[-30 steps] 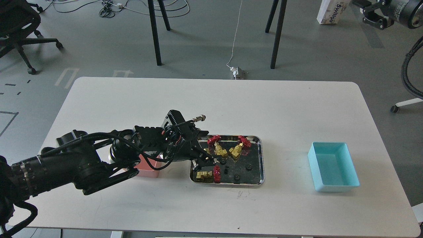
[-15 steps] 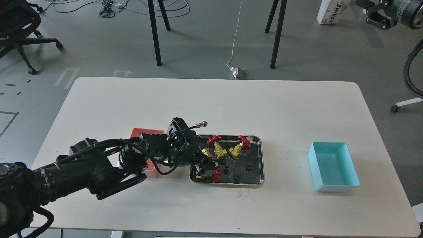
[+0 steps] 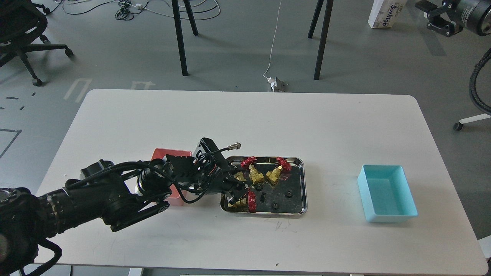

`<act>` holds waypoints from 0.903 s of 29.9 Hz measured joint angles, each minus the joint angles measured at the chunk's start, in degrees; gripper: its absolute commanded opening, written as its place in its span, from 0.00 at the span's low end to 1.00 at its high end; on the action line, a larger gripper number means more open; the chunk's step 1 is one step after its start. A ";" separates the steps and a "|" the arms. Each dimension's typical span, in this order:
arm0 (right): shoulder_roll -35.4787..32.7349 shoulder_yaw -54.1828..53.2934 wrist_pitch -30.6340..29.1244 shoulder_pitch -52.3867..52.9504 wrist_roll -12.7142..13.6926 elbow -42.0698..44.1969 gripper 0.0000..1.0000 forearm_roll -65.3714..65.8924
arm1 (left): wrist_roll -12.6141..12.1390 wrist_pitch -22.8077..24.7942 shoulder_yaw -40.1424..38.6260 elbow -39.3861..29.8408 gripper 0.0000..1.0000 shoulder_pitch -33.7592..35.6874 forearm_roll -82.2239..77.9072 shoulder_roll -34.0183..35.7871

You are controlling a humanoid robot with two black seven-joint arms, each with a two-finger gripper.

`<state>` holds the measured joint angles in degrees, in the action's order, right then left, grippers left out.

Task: Place valve in pink box and gear in blue box
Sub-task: 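Carry the fitting over the pink box with the left gripper, then release the fitting into the pink box and withdraw the left arm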

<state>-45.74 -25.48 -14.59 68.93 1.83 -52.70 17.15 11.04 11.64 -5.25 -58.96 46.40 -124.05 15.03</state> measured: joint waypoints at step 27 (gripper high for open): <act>4.46 0.95 -1.05 2.80 0.11 10.74 0.99 1.84 | -5.64 8.11 -9.68 -21.22 0.11 3.91 17.08 26.01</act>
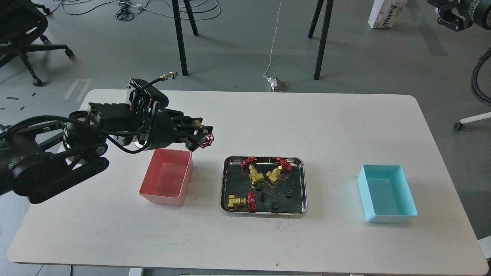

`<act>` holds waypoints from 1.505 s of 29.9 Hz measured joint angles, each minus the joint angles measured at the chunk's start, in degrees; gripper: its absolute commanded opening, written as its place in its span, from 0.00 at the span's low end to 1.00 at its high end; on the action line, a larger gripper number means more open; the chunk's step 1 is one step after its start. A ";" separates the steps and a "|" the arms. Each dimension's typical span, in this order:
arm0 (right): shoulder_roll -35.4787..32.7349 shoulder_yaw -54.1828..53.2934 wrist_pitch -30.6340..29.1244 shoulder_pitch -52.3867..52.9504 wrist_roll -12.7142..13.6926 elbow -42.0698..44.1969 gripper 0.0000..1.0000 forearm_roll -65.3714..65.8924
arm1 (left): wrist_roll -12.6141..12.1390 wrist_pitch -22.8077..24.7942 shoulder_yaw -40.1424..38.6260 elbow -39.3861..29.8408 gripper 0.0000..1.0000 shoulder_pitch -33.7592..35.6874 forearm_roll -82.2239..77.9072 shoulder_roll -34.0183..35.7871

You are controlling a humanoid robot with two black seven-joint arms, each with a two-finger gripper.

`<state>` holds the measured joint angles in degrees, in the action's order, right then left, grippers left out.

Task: Place valve in pink box and gear in blue box
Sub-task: 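Release the fitting into the pink box and withdraw the left arm, then reach the right gripper down to the tray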

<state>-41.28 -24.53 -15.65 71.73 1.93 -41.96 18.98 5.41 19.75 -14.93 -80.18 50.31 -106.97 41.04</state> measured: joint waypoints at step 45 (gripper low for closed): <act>3.22 6.90 -11.99 0.71 -0.70 -23.14 0.99 36.86 | 3.46 -8.68 -22.33 25.05 0.81 -0.25 36.79 -1.95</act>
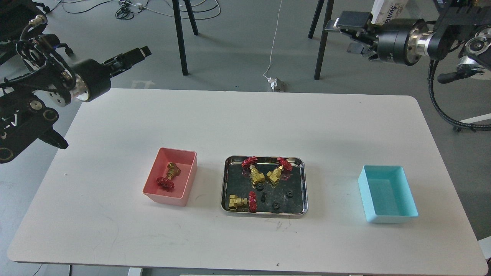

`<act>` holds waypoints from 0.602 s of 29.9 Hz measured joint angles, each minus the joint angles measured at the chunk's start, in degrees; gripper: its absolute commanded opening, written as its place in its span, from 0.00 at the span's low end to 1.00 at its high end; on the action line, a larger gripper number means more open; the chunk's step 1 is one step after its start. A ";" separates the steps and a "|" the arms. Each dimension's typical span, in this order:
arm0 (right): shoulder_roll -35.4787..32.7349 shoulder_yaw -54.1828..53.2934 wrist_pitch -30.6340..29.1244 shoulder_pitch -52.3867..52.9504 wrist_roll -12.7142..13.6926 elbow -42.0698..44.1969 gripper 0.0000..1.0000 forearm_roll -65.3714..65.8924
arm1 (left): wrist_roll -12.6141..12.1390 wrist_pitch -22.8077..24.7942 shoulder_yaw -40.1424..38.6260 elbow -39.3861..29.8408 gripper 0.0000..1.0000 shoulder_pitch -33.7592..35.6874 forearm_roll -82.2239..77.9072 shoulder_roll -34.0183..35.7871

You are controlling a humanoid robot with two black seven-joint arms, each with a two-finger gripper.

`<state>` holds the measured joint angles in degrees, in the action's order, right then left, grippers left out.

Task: Place valve in pink box and gear in blue box
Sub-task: 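Reach the right gripper down to the tray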

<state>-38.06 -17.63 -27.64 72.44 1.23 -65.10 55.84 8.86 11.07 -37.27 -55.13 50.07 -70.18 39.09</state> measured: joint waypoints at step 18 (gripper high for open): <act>7.36 23.96 -0.36 -1.43 -1.35 -16.14 0.99 30.95 | 2.71 -0.85 -0.65 15.05 0.81 20.49 21.13 -2.24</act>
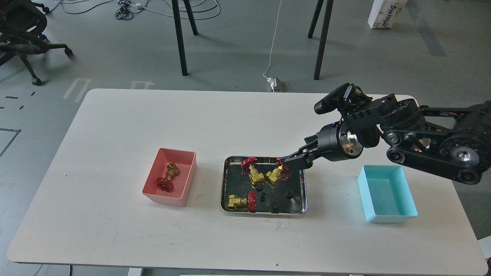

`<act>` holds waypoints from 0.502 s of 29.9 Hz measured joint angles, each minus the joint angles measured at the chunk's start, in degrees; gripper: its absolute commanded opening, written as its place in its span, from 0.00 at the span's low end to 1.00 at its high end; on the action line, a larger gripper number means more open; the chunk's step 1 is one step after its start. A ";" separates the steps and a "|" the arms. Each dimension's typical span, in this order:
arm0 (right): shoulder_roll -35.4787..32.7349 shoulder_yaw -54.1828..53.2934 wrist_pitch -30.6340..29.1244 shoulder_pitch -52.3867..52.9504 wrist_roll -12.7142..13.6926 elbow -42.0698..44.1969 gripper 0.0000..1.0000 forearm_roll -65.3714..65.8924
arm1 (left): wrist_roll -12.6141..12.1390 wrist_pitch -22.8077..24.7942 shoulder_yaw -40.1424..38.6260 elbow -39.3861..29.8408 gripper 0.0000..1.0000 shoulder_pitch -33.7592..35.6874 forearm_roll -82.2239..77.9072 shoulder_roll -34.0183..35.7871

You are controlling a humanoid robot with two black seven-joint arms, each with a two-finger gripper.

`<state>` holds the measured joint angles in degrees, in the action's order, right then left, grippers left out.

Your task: Place valve in pink box and gear in blue box

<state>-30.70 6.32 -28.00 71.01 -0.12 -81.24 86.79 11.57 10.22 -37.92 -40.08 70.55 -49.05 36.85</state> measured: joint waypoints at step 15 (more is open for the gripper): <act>10.29 2.51 0.00 -7.64 0.16 9.44 0.96 11.18 | 0.09 -0.05 0.44 0.00 0.81 1.04 0.01 0.08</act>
<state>-20.41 8.83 -28.00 63.37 0.04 -71.80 97.97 11.67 10.17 -37.47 -40.07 71.60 -49.04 36.93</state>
